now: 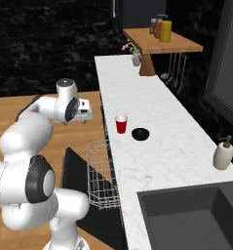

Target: Pick up the cup and bowl from the counter, place them in the dishwasher, and close the dishwasher door.

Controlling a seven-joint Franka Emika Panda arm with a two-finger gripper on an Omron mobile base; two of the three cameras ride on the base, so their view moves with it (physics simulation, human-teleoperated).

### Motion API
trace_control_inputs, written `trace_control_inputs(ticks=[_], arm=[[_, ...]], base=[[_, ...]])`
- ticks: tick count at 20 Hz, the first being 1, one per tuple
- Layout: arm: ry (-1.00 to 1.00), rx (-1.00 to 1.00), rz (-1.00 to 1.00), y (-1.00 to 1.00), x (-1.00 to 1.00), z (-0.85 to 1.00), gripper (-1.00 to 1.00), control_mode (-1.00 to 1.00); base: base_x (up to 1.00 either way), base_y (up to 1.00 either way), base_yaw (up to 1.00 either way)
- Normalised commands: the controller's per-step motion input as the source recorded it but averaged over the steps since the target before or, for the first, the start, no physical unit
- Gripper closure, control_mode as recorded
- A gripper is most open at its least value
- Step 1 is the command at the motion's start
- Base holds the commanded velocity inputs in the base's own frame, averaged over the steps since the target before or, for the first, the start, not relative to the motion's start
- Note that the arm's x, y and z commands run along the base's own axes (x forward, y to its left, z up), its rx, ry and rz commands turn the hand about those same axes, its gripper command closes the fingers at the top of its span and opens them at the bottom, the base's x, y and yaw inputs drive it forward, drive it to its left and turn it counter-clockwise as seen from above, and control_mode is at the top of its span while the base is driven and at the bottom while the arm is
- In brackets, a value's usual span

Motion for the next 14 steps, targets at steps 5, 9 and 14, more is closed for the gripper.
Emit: trace_control_inputs(ticks=[5,9,14], arm=[[0.07,-0.11,-0.08,-0.06,0.78,-0.23,-1.00,-1.00],[0.00,-0.08,-0.01,-0.35,0.67,-0.34,-1.00,-1.00],[0.00,-0.08,0.00,-0.37,0.47,-0.36,-1.00,-1.00]], base=[[0.00,0.00,0.00],[0.00,0.00,0.00],[0.00,0.00,0.00]])
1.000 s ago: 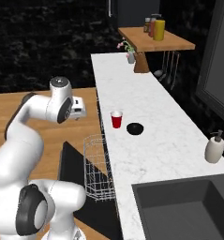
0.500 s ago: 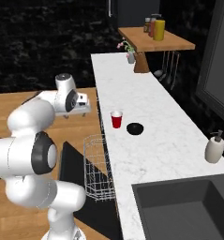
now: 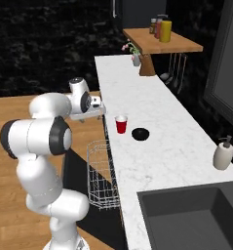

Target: Pick up the cup and bowl from the counter, place them in the dishwasher, and close the dishwasher door.

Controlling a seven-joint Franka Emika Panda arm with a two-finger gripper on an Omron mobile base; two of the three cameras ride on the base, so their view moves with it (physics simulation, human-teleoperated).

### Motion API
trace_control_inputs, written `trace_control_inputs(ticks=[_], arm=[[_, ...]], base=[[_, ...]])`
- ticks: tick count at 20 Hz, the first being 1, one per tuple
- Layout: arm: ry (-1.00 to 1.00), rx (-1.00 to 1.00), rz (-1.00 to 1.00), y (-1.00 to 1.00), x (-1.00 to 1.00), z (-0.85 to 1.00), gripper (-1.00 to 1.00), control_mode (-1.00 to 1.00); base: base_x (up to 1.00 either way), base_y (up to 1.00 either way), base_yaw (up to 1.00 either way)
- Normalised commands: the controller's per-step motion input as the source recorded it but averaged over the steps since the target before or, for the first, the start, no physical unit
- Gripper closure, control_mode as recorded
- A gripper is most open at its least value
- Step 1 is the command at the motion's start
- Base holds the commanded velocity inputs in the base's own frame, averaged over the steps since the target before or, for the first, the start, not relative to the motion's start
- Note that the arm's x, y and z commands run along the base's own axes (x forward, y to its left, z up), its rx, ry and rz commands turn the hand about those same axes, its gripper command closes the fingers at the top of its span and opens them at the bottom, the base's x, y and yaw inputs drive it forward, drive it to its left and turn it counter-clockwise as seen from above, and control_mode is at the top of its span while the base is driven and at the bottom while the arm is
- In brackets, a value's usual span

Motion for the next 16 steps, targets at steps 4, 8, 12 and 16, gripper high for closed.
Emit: trace_control_inputs(ticks=[4,8,12,16], arm=[[0.00,-0.01,0.00,-0.41,0.34,-0.15,-1.00,-1.00],[0.00,0.00,0.00,-0.39,0.37,-0.03,-1.00,-1.00],[0.00,0.00,0.00,-0.34,0.42,-0.07,-1.00,-1.00],[0.00,0.00,0.00,-0.31,0.40,-0.13,-1.00,-1.00]], base=[[0.00,0.00,0.00],[0.00,0.00,0.00],[0.00,0.00,0.00],[0.00,0.00,0.00]])
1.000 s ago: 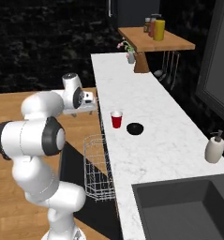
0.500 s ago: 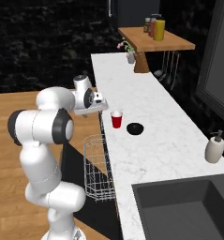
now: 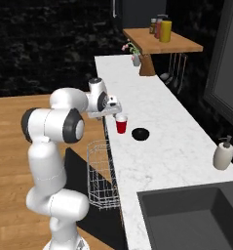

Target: Pick up the cup and bowl from the counter, place them in the dishwasher, and close the dishwasher door.

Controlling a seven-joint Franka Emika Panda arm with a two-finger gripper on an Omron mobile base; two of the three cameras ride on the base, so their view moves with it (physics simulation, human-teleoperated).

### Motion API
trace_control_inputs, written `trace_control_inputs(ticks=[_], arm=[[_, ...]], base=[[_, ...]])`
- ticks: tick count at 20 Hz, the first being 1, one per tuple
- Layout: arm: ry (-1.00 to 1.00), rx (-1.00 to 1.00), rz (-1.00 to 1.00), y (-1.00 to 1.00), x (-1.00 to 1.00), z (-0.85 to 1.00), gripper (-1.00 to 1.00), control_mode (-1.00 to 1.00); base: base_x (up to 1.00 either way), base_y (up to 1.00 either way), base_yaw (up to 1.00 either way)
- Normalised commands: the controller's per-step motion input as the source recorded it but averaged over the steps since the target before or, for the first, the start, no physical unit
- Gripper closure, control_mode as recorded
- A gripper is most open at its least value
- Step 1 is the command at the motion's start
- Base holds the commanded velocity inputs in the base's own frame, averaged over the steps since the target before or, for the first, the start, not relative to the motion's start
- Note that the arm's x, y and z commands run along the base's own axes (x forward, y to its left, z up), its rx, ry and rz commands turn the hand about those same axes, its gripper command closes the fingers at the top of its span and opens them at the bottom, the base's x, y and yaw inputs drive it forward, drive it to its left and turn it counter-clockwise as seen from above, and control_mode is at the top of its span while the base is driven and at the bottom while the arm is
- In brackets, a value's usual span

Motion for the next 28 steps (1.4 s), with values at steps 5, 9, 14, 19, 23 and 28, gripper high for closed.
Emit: trace_control_inputs(ticks=[5,9,14,19,23,28], arm=[[-0.02,0.01,0.01,-0.22,0.33,-0.24,-1.00,-1.00],[-0.10,0.13,0.04,-0.12,0.28,-0.23,-1.00,-1.00],[-0.04,0.04,0.00,-0.09,0.29,-0.09,-1.00,-1.00],[0.00,0.00,0.00,-0.20,0.17,-0.09,-1.00,-1.00],[0.01,0.00,0.00,-0.02,0.18,-0.10,-1.00,-1.00],[0.02,0.00,0.00,0.00,0.19,-0.11,-1.00,-1.00]], base=[[0.00,0.00,0.00],[0.00,0.00,0.00],[0.00,0.00,0.00],[0.00,0.00,0.00],[0.00,0.00,0.00],[0.00,0.00,0.00]])
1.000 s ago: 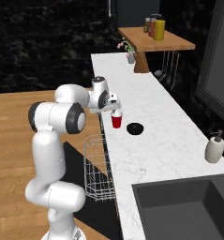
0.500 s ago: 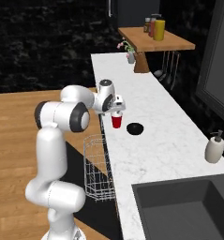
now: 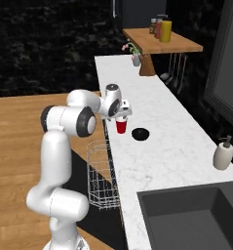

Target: Pick up the cup and bowl from the counter, place them in the dishwasher, and close the dishwasher door.

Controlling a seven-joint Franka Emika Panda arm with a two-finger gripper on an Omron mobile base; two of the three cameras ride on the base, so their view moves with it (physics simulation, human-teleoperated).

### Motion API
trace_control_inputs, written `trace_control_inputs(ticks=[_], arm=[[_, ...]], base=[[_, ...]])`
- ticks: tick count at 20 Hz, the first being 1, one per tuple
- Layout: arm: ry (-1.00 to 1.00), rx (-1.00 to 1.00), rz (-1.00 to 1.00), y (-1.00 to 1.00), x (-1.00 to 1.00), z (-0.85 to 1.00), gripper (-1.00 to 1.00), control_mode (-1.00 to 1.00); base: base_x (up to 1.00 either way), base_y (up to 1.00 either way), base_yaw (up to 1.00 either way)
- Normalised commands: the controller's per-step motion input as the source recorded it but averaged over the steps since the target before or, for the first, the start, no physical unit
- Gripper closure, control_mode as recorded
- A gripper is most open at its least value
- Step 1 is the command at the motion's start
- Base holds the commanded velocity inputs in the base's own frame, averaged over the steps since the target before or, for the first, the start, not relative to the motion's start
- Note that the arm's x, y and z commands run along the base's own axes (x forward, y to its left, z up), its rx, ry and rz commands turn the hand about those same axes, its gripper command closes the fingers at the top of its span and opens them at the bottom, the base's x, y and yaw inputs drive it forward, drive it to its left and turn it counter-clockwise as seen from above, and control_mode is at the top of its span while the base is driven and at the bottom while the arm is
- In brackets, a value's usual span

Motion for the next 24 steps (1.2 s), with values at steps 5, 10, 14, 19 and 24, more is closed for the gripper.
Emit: trace_control_inputs(ticks=[5,10,14,19,24], arm=[[0.12,-0.01,0.01,-0.02,0.02,-0.29,-1.00,-1.00],[0.18,-0.03,0.01,-0.01,0.00,-0.41,1.00,-1.00],[0.06,0.00,0.02,-0.01,0.00,-0.17,1.00,-1.00],[0.00,0.00,0.01,0.00,0.00,-0.01,1.00,-1.00],[-0.03,0.01,0.00,0.01,-0.26,0.00,1.00,-1.00]], base=[[0.00,0.00,0.00],[0.00,0.00,0.00],[0.00,0.00,0.00],[0.00,0.00,0.00],[0.00,0.00,0.00]])
